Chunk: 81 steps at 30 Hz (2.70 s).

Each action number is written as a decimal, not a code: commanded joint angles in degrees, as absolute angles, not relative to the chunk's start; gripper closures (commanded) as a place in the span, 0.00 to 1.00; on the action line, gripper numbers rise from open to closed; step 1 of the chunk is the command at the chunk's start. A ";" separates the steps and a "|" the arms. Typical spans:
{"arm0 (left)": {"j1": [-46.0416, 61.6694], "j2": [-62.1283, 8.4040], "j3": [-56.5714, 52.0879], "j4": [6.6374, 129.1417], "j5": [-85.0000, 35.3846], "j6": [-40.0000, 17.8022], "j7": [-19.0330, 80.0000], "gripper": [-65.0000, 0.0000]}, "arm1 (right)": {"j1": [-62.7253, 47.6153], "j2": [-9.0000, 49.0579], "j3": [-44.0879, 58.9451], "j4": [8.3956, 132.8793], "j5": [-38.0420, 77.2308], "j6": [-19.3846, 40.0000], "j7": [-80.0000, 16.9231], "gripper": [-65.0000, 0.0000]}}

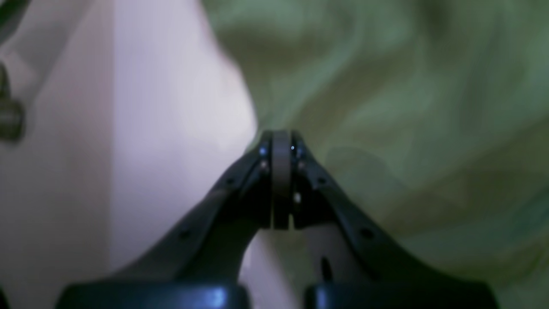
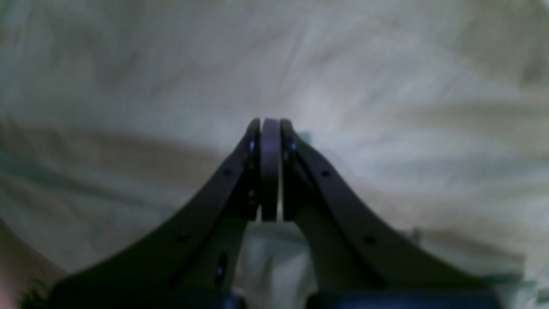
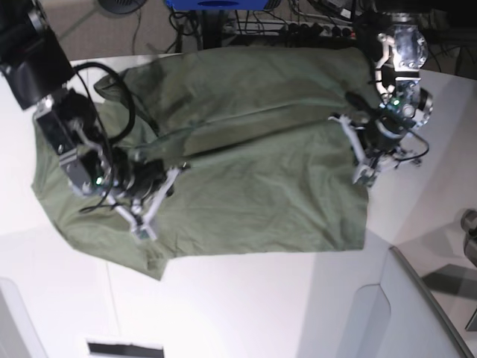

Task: Layout the t-shirt on the table in an organized manner, then fold the t-shirt properly
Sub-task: 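Regrasp the shirt hem with both grippers and stretch it taut, then drag the held shirt with both grippers to straighten it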

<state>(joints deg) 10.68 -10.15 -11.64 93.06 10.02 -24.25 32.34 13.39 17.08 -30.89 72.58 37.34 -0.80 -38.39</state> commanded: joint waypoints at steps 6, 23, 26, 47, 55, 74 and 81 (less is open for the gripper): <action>-1.89 -6.29 -11.21 78.37 9.89 -23.52 30.90 1.00 | 20.79 18.33 -25.71 58.86 36.53 -1.45 -35.21 0.98; -20.62 -7.43 -10.68 43.91 9.98 -12.79 18.77 1.00 | 27.03 22.02 -26.07 27.82 36.53 -1.10 -9.63 0.97; -25.19 -7.25 -10.68 38.90 9.98 -10.59 16.13 1.00 | 28.18 21.93 -26.07 23.08 36.53 -1.10 0.66 0.97; -33.01 -5.14 -10.95 42.77 7.69 -10.51 22.11 1.00 | 42.15 22.37 -38.02 16.04 36.97 -1.27 -10.33 0.99; -7.87 -4.44 -10.68 75.21 6.02 -15.16 32.04 1.00 | 24.04 27.74 -23.69 49.80 36.62 -1.45 -23.69 0.99; 1.98 -4.35 -10.77 75.91 6.20 -15.16 32.04 1.00 | 13.32 18.68 -0.75 57.80 21.93 -1.27 -42.86 0.99; -1.63 -4.44 -10.77 68.26 6.20 -15.16 31.87 1.00 | 17.01 18.51 -0.92 45.67 21.85 -1.10 -36.44 0.99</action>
<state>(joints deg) -1.93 -4.19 -10.81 68.16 5.91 -15.22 30.57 17.15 17.96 -0.97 45.89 22.33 -0.78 -35.48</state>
